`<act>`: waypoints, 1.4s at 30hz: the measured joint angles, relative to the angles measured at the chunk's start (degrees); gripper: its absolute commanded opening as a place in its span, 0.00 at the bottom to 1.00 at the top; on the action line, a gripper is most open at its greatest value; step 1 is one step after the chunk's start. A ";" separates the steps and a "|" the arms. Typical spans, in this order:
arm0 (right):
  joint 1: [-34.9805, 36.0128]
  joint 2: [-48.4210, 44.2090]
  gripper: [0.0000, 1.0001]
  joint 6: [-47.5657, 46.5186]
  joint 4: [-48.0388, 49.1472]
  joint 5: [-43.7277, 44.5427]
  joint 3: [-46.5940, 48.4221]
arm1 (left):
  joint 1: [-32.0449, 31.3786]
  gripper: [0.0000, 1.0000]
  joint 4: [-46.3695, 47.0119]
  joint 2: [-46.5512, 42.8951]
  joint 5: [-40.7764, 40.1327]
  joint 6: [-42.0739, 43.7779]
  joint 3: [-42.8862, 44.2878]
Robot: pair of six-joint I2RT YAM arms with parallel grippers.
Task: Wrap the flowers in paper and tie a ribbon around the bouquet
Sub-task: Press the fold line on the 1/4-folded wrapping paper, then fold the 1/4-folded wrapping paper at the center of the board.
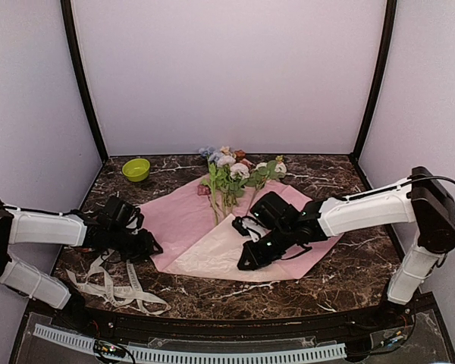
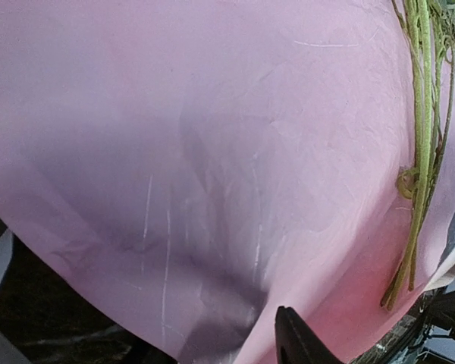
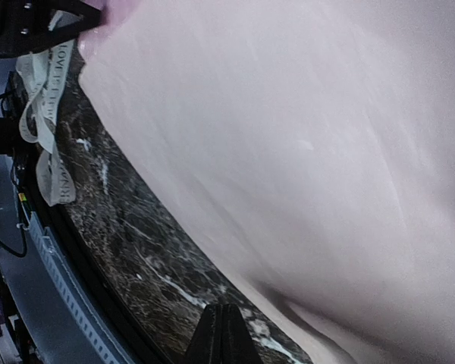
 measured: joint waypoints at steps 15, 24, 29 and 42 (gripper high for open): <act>1.90 20.57 0.01 -0.31 5.84 -3.78 17.11 | 0.00 0.08 1.70 -2.95 -3.98 0.96 -2.27; 1.86 20.46 0.01 2.29 8.04 -3.56 16.11 | 0.00 0.00 1.84 -5.57 -4.87 4.52 -2.25; 1.86 19.96 0.01 3.82 10.88 -3.58 14.27 | -0.02 0.00 1.42 -8.59 -4.92 7.13 -2.14; 0.85 18.97 0.02 8.31 16.63 -4.90 10.43 | -8.28 0.00 1.22 -11.34 -4.83 14.60 6.86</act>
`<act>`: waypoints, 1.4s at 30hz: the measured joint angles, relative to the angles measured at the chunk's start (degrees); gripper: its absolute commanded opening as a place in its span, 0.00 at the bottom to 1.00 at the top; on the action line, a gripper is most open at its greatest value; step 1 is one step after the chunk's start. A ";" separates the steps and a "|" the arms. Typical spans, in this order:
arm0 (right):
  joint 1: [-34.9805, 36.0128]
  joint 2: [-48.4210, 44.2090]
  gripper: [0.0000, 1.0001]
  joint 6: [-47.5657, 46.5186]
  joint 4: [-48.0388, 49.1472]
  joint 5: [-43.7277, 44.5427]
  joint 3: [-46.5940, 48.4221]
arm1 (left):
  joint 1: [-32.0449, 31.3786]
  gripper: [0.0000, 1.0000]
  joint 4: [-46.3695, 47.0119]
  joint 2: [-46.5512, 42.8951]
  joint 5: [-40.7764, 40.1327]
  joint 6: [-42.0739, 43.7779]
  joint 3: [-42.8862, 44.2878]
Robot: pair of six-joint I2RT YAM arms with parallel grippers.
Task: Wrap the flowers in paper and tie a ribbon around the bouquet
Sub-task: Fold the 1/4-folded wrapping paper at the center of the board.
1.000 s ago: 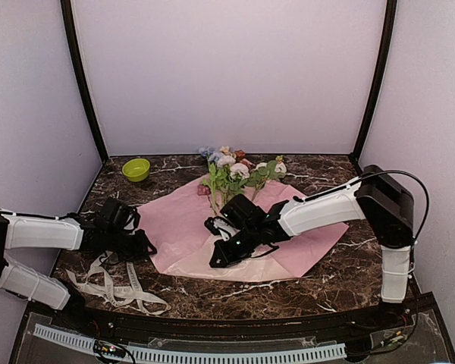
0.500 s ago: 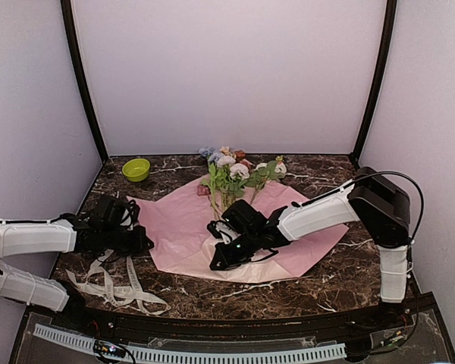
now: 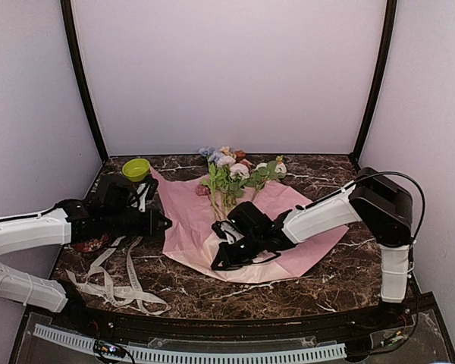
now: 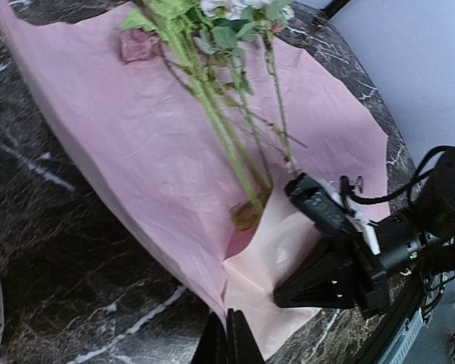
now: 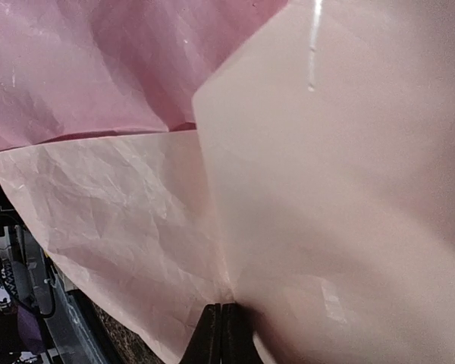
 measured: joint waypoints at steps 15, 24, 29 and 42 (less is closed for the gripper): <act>-1.86 -2.51 0.07 3.54 3.08 -0.44 -2.71 | -6.99 0.00 3.30 16.81 3.96 5.09 16.57; -4.26 -15.30 0.09 6.84 7.17 3.43 -13.99 | -8.39 0.00 3.65 21.88 4.02 7.37 20.39; -5.90 -12.02 0.09 7.67 10.29 2.71 -16.24 | -10.21 0.00 3.67 25.81 4.31 8.96 24.46; -9.84 -10.21 0.09 12.37 23.08 -1.75 -20.98 | -15.74 0.00 3.63 38.01 6.03 11.06 33.79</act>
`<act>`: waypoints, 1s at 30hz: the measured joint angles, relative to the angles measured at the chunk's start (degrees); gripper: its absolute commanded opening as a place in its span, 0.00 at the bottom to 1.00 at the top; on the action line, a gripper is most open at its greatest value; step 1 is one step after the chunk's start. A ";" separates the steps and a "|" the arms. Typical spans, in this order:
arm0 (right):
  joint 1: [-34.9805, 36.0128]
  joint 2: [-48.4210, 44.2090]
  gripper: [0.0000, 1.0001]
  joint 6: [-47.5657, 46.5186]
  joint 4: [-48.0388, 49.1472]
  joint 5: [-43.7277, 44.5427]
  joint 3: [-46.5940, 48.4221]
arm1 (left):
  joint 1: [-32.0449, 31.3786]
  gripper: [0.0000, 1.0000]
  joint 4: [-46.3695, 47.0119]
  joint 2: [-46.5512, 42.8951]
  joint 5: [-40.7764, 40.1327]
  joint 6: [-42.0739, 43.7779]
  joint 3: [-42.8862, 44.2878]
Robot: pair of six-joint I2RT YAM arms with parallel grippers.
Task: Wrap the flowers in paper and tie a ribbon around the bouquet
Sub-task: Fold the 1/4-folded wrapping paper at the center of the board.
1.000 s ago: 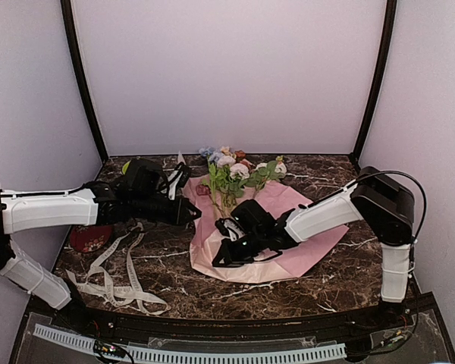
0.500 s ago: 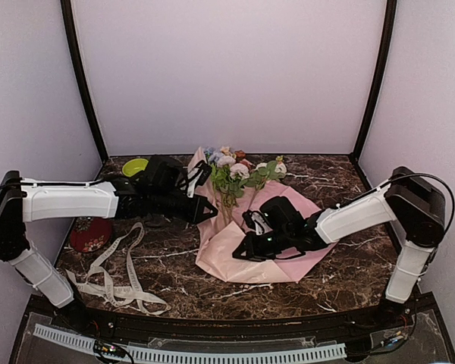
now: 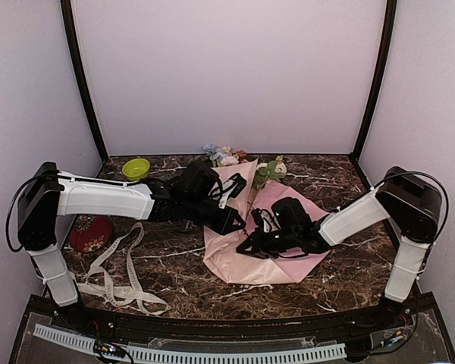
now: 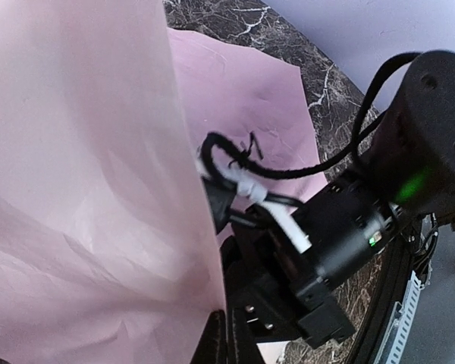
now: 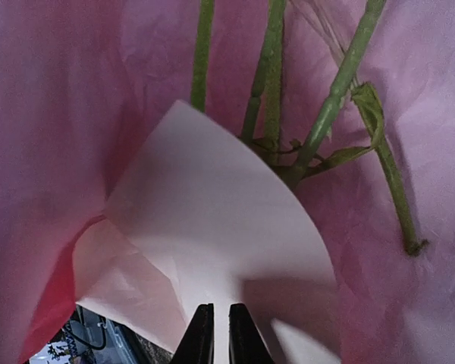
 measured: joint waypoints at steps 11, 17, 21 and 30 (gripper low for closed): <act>-5.46 -27.41 0.45 2.75 -4.74 10.71 -5.97 | -0.13 0.00 -0.20 1.77 -2.05 1.90 0.72; -8.44 -25.83 0.51 -2.03 -11.26 14.51 3.06 | -0.35 0.00 -0.15 3.69 -2.21 2.08 0.72; -8.98 -19.74 0.51 -4.20 -12.31 14.16 8.96 | -0.50 0.00 -0.11 4.13 -2.29 2.08 0.72; -9.01 -10.23 0.42 -4.85 -13.55 10.88 11.50 | -0.52 0.00 0.02 4.17 -2.43 2.29 0.72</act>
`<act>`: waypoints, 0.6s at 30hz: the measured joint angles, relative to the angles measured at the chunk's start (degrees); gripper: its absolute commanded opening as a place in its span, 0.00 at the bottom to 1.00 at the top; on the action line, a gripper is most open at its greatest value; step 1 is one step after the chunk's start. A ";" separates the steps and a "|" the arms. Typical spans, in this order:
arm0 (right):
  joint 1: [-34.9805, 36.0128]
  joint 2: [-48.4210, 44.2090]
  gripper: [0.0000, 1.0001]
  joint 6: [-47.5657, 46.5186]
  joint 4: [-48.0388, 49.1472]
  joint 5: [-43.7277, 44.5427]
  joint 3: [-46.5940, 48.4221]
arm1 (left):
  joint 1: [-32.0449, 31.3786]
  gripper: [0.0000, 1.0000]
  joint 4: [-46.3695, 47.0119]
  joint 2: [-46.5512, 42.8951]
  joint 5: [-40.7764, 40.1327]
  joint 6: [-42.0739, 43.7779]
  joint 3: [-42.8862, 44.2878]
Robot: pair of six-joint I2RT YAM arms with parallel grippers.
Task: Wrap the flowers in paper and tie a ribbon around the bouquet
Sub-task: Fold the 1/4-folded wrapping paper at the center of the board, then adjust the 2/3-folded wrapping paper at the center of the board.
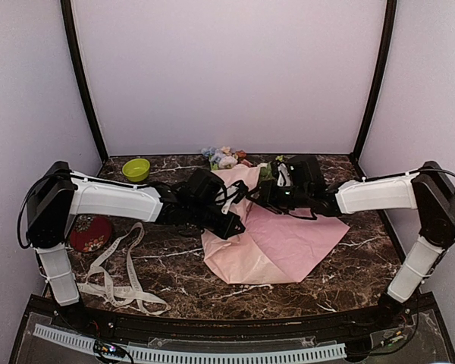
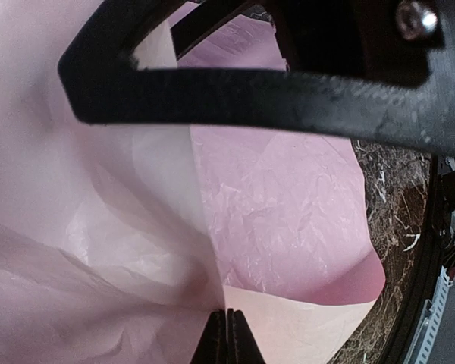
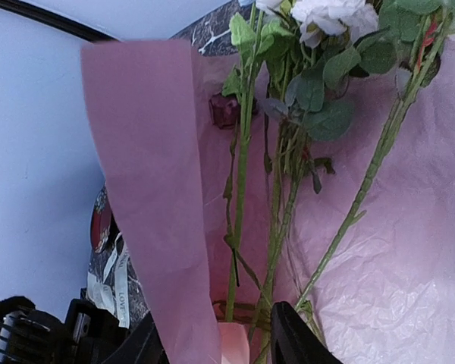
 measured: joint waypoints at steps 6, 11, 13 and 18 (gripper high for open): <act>0.00 5.01 0.18 1.01 2.14 -5.81 1.88 | -0.02 0.00 0.02 0.59 0.00 0.13 0.00; -0.04 6.21 0.00 1.95 3.34 -8.57 1.90 | -0.07 0.07 -0.07 0.79 -0.33 0.76 0.00; -0.11 6.21 0.00 1.40 3.23 -8.90 2.14 | -0.11 0.20 -0.22 0.79 -0.42 1.25 0.11; -1.68 6.21 0.00 -1.68 -0.11 -8.92 4.90 | -1.53 0.36 -2.36 0.39 -4.15 5.11 1.99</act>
